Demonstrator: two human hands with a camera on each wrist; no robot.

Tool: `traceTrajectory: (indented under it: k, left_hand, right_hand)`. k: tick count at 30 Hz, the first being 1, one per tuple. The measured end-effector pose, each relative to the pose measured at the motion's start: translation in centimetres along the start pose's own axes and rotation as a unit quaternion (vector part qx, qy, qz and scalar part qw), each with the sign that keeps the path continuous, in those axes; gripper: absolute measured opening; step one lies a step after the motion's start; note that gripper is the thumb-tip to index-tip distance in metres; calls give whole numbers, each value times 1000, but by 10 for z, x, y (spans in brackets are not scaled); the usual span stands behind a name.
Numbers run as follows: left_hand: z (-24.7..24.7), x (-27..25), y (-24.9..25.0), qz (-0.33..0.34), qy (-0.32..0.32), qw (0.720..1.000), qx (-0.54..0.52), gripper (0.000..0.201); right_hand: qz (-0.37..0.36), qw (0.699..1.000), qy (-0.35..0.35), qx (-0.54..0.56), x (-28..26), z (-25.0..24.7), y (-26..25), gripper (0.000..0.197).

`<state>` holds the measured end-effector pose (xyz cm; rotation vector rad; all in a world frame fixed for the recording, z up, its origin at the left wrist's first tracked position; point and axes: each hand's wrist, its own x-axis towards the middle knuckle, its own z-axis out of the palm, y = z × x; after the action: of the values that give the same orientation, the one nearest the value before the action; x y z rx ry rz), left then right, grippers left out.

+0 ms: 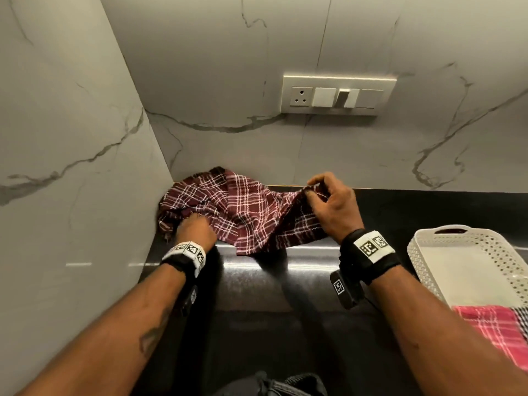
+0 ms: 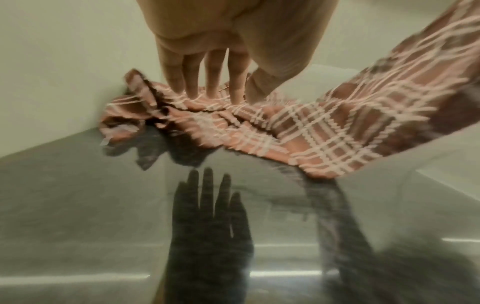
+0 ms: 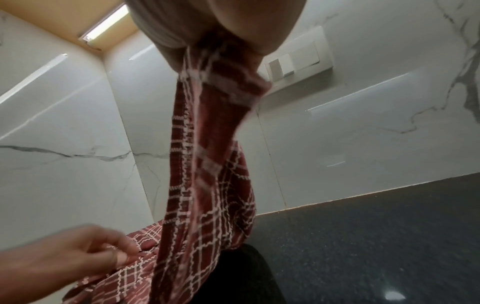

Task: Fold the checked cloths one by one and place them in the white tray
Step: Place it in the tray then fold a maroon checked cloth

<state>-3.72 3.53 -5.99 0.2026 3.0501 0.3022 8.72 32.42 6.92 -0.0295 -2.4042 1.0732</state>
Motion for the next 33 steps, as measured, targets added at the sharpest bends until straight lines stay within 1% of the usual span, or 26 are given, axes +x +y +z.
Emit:
traceTrajectory:
  k: [1, 2, 3, 5, 6, 7, 8, 9, 11, 13, 14, 17, 19, 20, 22, 23, 24, 25, 26, 27, 28, 29, 30, 31, 32, 33]
  left_hand:
    - [-6, -13, 14, 36, 39, 997, -49, 26]
    - [-13, -26, 30, 84, 72, 988, -108, 23]
    - [-21, -40, 48, 141, 81, 973, -161, 22]
    - [-41, -67, 86, 274, 55, 937, -210, 27]
    - [-46, -77, 103, 324, 54, 919, -215, 33]
    - [-49, -83, 118, 353, 62, 907, -222, 40]
    - [-51, -85, 130, 356, 67, 901, -238, 42]
    - [-52, -86, 140, 342, 72, 900, -260, 38]
    - [-52, -86, 151, 300, 90, 902, -298, 23]
    - [-54, -86, 152, 270, 111, 906, -307, 17]
    - [-55, -87, 151, 268, 123, 907, -302, 16]
    - [-65, -101, 144, 298, 127, 912, -250, 12]
    - [-73, -115, 141, 328, 116, 912, -216, 10]
    - [-78, -122, 140, 341, 105, 912, -201, 16]
    - [-87, -136, 140, 362, 80, 913, -170, 32]
    - [-92, -143, 139, 376, 82, 910, -154, 35]
    - [-95, -151, 139, 398, 99, 903, -129, 32]
    - [-97, -160, 139, 413, 129, 897, -94, 28]
    - [-98, -168, 143, 408, 166, 896, -59, 22]
    - [-100, -179, 150, 373, 201, 905, -33, 15]
    - [-102, -188, 157, 317, 228, 920, -26, 12]
    - [-104, -200, 166, 253, 241, 937, -31, 14]
    - [-104, -211, 174, 200, 242, 949, -42, 19]
    - [-105, -224, 182, 166, 239, 955, -57, 23]
    - [-105, -235, 190, 153, 230, 957, -85, 25]
    - [-104, -243, 197, 152, 208, 956, -139, 27]
  right_hand:
    - [-3, 1000, 0, 5, -2, -1, -1, 10]
    - [4, 1000, -5, 12, -5, -2, -2, 8]
    - [18, 999, -20, 19, -6, -4, -3, 9]
    - [38, 996, -78, 21, -11, -5, -5, 9]
    - [38, 993, -109, 21, -15, -6, -7, 9]
    - [34, 990, -132, 25, -19, -6, -10, 9]
    - [31, 989, -143, 33, -22, -7, -13, 10]
    - [26, 989, -142, 44, -24, -10, -16, 10]
    - [12, 990, -125, 57, -31, -18, -18, 11]
    - [7, 991, -126, 50, -39, -31, -17, 14]
    - [8, 991, -132, 38, -45, -41, -15, 17]
    - [13, 990, -143, 7, -63, -76, -7, 20]
    - [19, 990, -141, -5, -76, -103, -5, 13]
    - [24, 989, -143, -6, -83, -116, -5, 9]
    - [36, 988, -148, 0, -97, -140, -6, 11]
    - [38, 988, -149, 2, -102, -149, -6, 13]
    - [39, 988, -147, 3, -110, -159, -7, 14]
    - [38, 989, -143, 6, -117, -167, -7, 13]
    - [36, 990, -136, 14, -126, -174, -8, 12]
    - [29, 991, -126, 25, -136, -180, -10, 10]
    - [20, 992, -122, 38, -146, -181, -13, 8]
    - [9, 991, -129, 46, -159, -180, -17, 6]
    - [-6, 987, -150, 54, -173, -176, -23, 5]
    - [-19, 981, -183, 56, -191, -169, -30, 4]
    - [-29, 974, -217, 58, -208, -159, -36, 3]
    - [-34, 966, -248, 66, -224, -149, -41, 3]
